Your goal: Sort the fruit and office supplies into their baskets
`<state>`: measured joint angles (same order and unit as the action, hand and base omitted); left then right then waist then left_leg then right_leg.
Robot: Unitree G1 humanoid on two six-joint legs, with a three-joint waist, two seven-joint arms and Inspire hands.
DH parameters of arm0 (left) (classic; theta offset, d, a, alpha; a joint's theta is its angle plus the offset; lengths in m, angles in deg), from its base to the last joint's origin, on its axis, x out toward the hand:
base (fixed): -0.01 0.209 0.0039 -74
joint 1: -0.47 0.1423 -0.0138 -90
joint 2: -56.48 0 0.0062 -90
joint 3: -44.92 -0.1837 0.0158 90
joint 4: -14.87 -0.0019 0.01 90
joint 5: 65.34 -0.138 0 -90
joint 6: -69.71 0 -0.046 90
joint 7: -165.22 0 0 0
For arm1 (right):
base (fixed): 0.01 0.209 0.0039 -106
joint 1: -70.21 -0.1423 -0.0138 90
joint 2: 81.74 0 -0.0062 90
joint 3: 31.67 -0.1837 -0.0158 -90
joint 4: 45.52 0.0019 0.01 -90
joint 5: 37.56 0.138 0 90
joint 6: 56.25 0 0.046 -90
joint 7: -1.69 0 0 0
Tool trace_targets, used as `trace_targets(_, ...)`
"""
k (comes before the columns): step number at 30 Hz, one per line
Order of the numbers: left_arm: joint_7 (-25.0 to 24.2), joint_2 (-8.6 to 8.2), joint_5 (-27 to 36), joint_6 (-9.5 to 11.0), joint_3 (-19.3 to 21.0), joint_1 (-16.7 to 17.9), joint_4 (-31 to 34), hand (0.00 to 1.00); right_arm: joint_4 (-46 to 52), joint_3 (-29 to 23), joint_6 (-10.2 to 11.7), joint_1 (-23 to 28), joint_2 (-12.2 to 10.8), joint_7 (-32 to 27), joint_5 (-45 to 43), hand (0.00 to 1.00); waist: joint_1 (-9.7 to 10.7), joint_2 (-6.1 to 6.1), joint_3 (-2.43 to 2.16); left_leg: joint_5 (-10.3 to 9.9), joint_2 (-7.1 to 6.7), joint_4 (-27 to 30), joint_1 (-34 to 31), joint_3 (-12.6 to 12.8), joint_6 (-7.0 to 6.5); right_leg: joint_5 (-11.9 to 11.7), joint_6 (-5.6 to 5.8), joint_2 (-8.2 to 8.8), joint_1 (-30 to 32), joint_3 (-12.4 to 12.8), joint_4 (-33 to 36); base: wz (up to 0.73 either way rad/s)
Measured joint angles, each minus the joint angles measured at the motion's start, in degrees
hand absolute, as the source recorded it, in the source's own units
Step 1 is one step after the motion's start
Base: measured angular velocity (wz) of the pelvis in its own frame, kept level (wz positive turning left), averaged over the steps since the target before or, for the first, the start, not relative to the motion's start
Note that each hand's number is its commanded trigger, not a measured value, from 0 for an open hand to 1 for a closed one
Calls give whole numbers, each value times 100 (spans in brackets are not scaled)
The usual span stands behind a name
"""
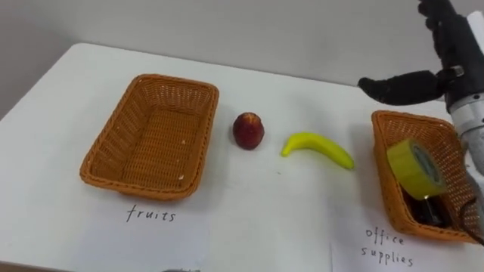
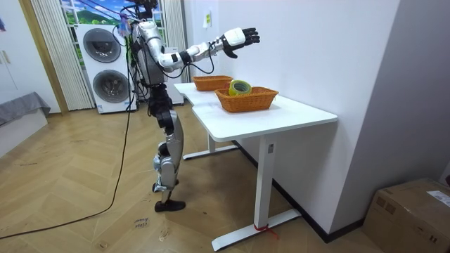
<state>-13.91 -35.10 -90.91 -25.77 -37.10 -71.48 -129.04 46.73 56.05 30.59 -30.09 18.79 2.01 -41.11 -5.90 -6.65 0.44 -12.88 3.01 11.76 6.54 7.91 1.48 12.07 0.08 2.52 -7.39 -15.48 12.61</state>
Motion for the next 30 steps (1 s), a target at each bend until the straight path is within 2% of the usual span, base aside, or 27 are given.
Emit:
trace_targets(5,27,5,0,1,-42,-40,-6,0,-319,346,25,0,0,-2,79,0,-140,-7,1,1,-18,-1,-102,-60,-3,0,0,17,49,-51,3,6)
trace_targets(10,30,35,31,-3,-203,-76,-5,0,-379,375,25,-27,0,-14,97,0,-156,-41,-17,15,-41,162,-408,-183,-22,0,0,58,257,-194,51,13)
trace_targets(13,30,44,86,0,-257,-107,-4,0,-532,397,72,-189,0,-53,64,0,-166,-68,18,15,-45,216,-512,-243,-22,-1,0,59,289,-244,48,11)
trace_targets(16,15,93,122,1,-243,-223,-5,0,-875,401,79,-379,3,-112,48,0,-164,-135,8,16,-46,313,-682,-356,-20,-2,-2,52,366,-345,33,18)
trace_targets(19,-33,96,122,5,-230,-319,2,0,-1196,456,79,-436,4,-104,-79,0,-263,-194,-30,16,-47,325,-705,-358,-19,-4,-6,49,405,-345,15,1)
trace_targets(22,-49,140,124,9,-246,-381,1,0,-1550,798,83,-442,42,-58,-125,0,-365,-280,-17,16,-45,371,-739,-358,-19,-4,-6,49,429,-346,15,0)
trace_targets(24,-41,153,124,22,-248,-445,-26,0,-1883,980,79,-442,42,41,-151,0,-446,-344,19,16,-45,386,-776,-359,-19,-4,-6,50,451,-357,10,2)
trace_targets(26,-41,156,124,25,-247,-464,-56,0,-2004,1050,64,-442,42,137,-162,0,-490,-368,35,15,-45,394,-809,-359,-20,-7,-8,52,476,-363,8,0)
trace_targets(30,-38,185,128,48,-248,-527,-181,0,-2033,1062,65,-442,45,181,-177,0,-526,-371,33,15,-44,427,-966,-413,-20,-14,-20,53,590,-429,25,6)
